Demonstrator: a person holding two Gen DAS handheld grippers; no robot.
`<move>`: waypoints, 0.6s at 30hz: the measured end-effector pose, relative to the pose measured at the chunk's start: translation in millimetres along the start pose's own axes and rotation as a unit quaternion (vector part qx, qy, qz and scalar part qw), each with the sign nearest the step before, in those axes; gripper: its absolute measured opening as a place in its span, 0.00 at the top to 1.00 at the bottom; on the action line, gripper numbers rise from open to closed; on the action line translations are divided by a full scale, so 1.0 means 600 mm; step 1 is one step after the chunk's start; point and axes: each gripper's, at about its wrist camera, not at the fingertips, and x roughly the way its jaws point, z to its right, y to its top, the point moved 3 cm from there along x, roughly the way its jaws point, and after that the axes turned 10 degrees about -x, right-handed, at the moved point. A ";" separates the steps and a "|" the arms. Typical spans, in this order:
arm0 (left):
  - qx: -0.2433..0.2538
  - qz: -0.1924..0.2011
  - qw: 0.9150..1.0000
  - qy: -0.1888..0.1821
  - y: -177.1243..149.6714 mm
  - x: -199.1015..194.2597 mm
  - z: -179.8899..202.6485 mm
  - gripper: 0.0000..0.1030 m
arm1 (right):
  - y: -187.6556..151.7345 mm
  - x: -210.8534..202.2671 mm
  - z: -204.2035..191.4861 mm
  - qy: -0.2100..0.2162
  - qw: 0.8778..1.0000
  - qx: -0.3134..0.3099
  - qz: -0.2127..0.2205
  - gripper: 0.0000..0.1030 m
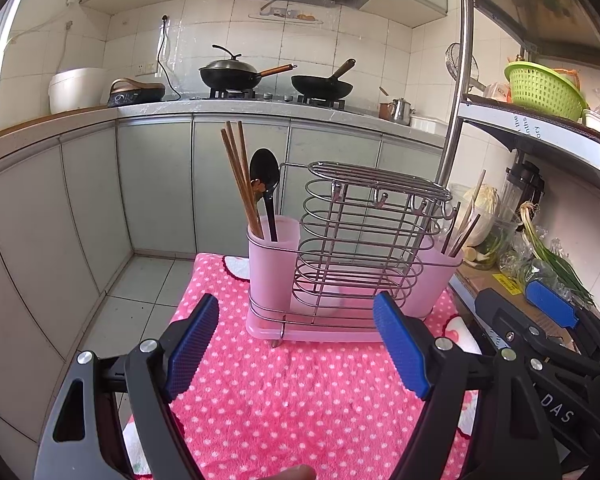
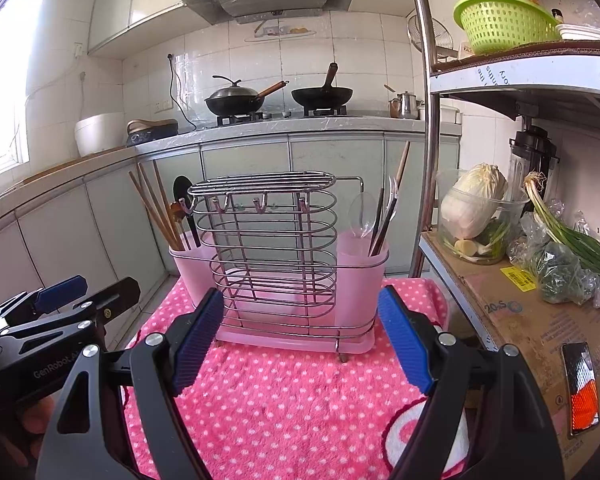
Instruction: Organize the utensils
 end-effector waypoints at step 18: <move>0.002 0.000 1.000 0.001 0.002 -0.002 0.003 0.24 | 0.001 0.000 0.002 -0.001 1.000 -0.003 0.000 0.22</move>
